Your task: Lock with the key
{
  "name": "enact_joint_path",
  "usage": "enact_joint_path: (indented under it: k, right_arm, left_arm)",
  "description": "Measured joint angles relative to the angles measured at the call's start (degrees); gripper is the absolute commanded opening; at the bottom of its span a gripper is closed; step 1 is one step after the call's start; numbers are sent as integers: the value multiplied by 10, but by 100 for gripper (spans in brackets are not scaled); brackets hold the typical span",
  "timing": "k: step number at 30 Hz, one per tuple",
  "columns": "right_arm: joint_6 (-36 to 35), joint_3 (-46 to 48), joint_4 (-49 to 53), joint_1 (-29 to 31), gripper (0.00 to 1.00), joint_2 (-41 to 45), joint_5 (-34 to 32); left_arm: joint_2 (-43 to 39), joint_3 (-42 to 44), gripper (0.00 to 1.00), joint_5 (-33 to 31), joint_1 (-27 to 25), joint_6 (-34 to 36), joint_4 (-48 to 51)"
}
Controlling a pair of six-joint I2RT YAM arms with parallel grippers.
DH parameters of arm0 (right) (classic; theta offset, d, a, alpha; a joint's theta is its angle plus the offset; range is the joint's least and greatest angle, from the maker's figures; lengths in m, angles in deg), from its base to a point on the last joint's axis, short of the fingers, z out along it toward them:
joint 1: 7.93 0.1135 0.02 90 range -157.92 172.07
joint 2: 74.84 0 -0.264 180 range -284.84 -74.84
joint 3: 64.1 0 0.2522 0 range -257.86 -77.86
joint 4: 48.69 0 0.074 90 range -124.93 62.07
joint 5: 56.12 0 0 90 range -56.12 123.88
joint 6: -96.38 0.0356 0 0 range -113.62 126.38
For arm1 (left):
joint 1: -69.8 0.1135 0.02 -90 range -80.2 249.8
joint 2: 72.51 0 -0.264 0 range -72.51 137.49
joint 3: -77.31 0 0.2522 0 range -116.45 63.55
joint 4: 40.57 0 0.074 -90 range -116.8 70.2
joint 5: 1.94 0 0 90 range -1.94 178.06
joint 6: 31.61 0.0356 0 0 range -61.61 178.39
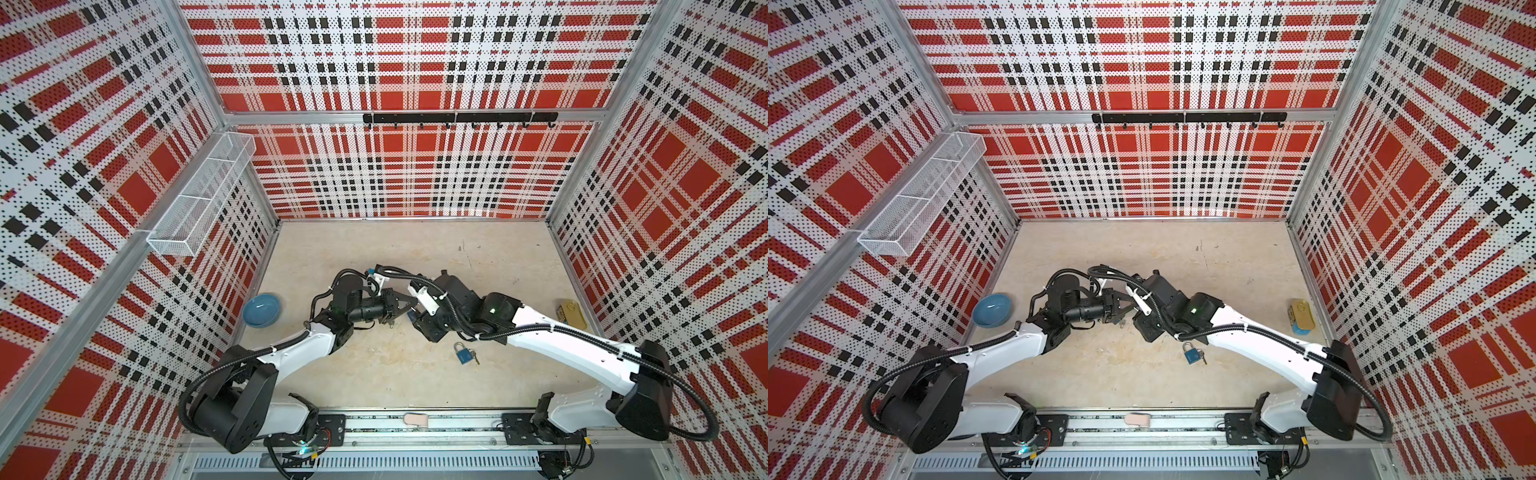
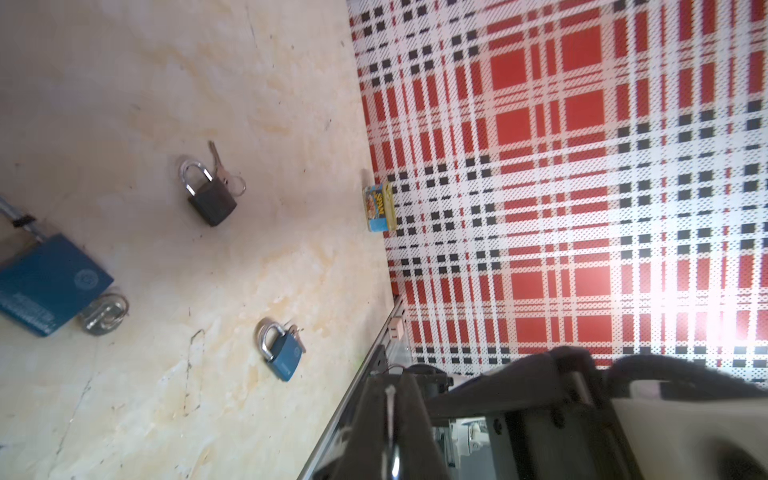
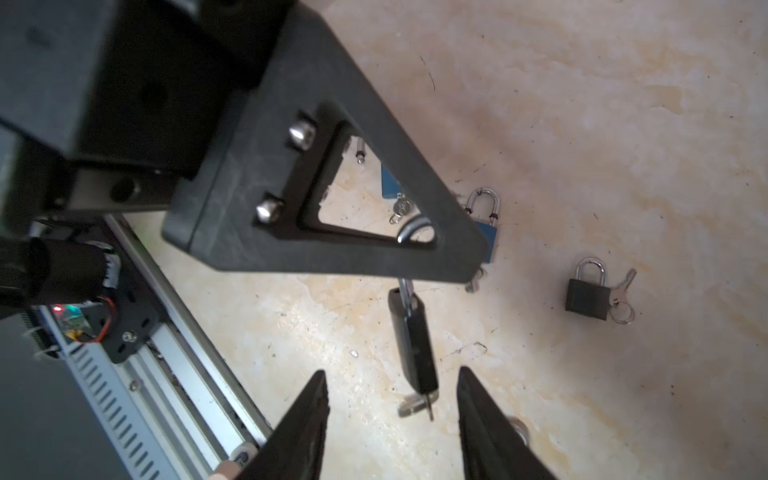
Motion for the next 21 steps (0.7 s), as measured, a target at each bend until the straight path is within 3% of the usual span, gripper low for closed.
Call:
enact_joint_path:
  k: [7,13,21]
  right_arm:
    - [12,74,-101,-84,52,98,88]
    - [20,127,-214,-158,51,131,179]
    - [19,132,-315,-165,51,104,271]
  left_arm:
    - [-34,0,0,-67,0,-36,-38]
    - [-37,-1,0,-126,-15,-85,-51]
    - [-46,-11,0,-182,-41,-137,-71]
